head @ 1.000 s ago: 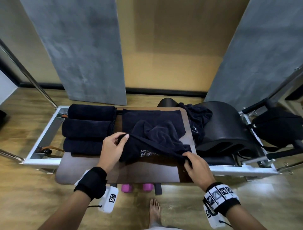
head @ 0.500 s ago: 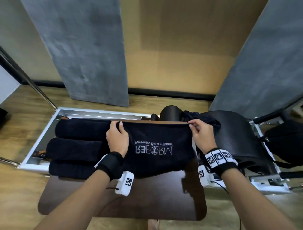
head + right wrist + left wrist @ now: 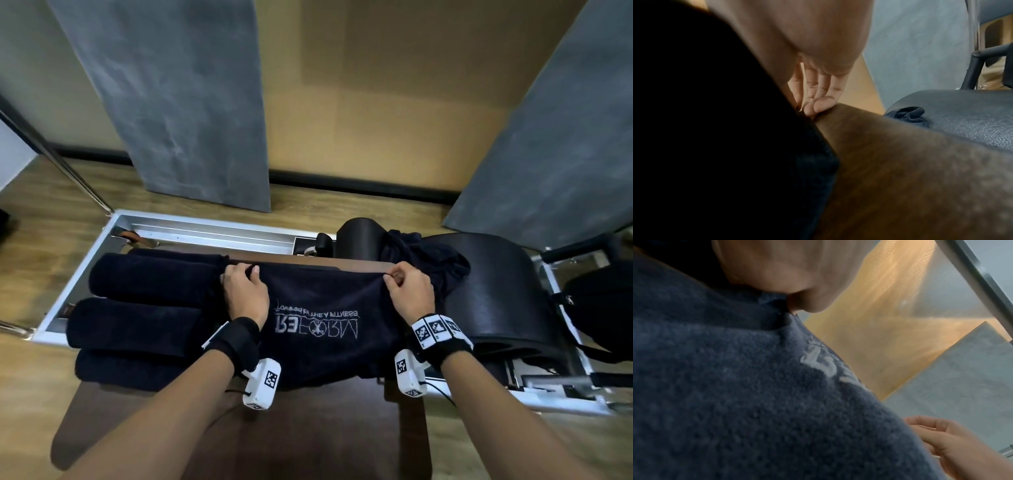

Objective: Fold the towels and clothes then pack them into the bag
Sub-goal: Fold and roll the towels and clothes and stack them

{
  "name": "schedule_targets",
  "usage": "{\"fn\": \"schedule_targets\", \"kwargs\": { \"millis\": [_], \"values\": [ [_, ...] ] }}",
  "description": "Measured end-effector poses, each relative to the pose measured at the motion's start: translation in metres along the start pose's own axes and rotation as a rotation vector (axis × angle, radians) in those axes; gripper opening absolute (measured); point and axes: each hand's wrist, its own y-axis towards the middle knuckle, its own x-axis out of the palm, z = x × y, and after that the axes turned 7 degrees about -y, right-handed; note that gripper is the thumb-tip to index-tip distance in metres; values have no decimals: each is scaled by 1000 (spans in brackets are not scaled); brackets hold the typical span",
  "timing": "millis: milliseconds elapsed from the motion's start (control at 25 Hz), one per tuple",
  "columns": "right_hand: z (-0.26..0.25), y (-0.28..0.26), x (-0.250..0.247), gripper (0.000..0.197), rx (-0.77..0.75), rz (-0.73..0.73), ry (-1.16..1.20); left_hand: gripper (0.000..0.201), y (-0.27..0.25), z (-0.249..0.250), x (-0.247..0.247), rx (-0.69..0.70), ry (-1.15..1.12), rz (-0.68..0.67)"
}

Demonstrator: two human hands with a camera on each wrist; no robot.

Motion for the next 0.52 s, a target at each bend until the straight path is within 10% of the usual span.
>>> {"fn": "schedule_targets", "kwargs": {
  "millis": [520],
  "values": [
    [2, -32, -46, 30, 117, 84, 454, 20, -47, 29, -54, 253, -347, 146]
  ]
}}
